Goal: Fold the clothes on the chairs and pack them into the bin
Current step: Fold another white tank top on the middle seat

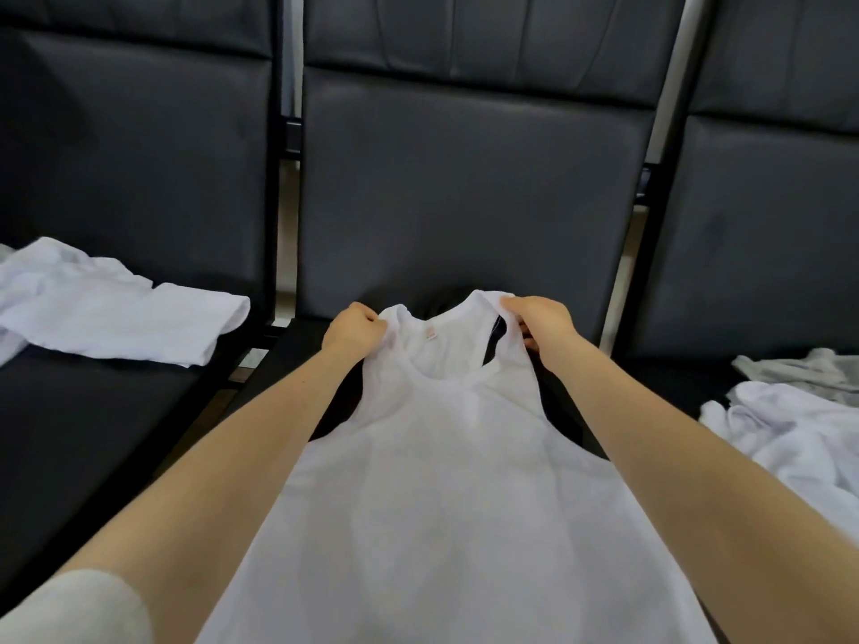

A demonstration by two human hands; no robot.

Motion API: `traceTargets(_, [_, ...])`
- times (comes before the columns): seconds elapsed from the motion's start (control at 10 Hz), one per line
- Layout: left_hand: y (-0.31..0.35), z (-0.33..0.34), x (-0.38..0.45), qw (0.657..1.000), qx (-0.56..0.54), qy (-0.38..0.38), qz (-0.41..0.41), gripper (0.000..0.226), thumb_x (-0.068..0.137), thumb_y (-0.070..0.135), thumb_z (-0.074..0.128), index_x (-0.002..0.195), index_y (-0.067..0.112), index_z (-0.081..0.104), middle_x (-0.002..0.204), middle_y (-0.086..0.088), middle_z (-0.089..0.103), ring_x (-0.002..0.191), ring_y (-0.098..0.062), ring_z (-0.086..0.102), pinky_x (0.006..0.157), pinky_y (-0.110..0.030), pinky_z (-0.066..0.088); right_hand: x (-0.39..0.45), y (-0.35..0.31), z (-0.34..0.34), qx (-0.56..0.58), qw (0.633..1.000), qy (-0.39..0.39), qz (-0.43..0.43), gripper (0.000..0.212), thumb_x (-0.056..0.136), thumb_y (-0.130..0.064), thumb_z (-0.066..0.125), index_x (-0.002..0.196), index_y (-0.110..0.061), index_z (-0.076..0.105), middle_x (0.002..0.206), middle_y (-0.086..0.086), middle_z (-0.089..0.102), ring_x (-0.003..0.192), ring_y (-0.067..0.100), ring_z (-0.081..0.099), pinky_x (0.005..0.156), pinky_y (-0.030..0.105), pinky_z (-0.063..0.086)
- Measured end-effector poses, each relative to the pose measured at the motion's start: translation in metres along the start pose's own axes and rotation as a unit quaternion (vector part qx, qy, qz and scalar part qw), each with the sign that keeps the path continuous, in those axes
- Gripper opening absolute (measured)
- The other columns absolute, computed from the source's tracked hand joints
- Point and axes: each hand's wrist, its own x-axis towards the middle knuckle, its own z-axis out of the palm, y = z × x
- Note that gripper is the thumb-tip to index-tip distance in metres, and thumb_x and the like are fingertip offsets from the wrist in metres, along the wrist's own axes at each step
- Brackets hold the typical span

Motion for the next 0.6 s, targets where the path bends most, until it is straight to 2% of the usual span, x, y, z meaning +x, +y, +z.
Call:
traceTargets(0.1, [0.007,-0.006,-0.006,0.999,-0.009,-0.031,0.006,0.02,0.091,0.025,0.051,0.079,0.01,0.056,0.075,-0.006,0.054,0.071,-0.024,0.052,0.062,-0.03,0.038,-0.003,-0.006,-0.004,0.006,0.998,0.031,-0.061,0.015,0.085,-0.02,0.062,0.073,-0.016,0.055,0.07,-0.004,0.055,0.06,0.011,0.051,0.052,0.018,0.045])
traceTargets(0.2, [0.013,-0.009,-0.011,0.997,-0.001,-0.073,-0.018,0.04,0.089,0.025,0.054,0.055,0.012,0.038,0.058,-0.002,0.038,0.056,-0.018,0.037,0.053,-0.028,0.028,-0.006,-0.018,-0.002,0.029,0.996,0.011,-0.079,0.02,0.087,-0.016,0.065,0.07,-0.021,0.056,0.071,-0.006,0.057,0.064,0.011,0.054,0.062,0.022,0.046])
traceTargets(0.3, [0.015,-0.011,-0.01,0.994,-0.069,-0.078,-0.033,0.032,0.09,0.029,0.052,0.065,0.01,0.052,0.067,-0.004,0.049,0.067,-0.02,0.047,0.065,-0.03,0.038,-0.008,-0.027,0.003,0.048,0.998,0.016,-0.041,0.021,0.085,-0.015,0.064,0.067,-0.02,0.054,0.067,-0.004,0.056,0.061,0.015,0.053,0.061,0.027,0.046])
traceTargets(0.4, [0.014,-0.02,-0.013,0.967,-0.239,-0.03,-0.079,0.02,0.091,0.032,0.055,0.092,0.013,0.063,0.083,-0.002,0.059,0.085,-0.022,0.057,0.082,-0.034,0.048,-0.013,-0.019,-0.001,0.213,0.974,-0.032,-0.066,0.007,0.09,-0.019,0.064,0.084,-0.019,0.062,0.084,-0.001,0.065,0.074,0.013,0.062,0.075,0.031,0.053])
traceTargets(0.5, [0.024,-0.039,-0.021,0.924,-0.368,0.026,-0.1,0.019,0.09,0.03,0.058,0.073,0.022,0.055,0.079,0.001,0.057,0.084,-0.02,0.056,0.082,-0.033,0.048,-0.025,-0.023,-0.008,0.268,0.96,-0.057,-0.064,0.006,0.094,-0.018,0.059,0.09,-0.014,0.061,0.096,0.007,0.064,0.08,0.018,0.062,0.089,0.039,0.051])
traceTargets(0.6, [0.044,-0.067,-0.046,0.903,-0.414,0.057,-0.096,0.014,0.084,0.025,0.059,0.071,0.02,0.055,0.077,-0.001,0.058,0.08,-0.02,0.057,0.074,-0.03,0.048,-0.051,-0.038,-0.019,0.309,0.948,-0.054,-0.056,0.026,0.097,-0.019,0.054,0.117,-0.004,0.06,0.112,0.013,0.063,0.095,0.025,0.064,0.095,0.039,0.048])
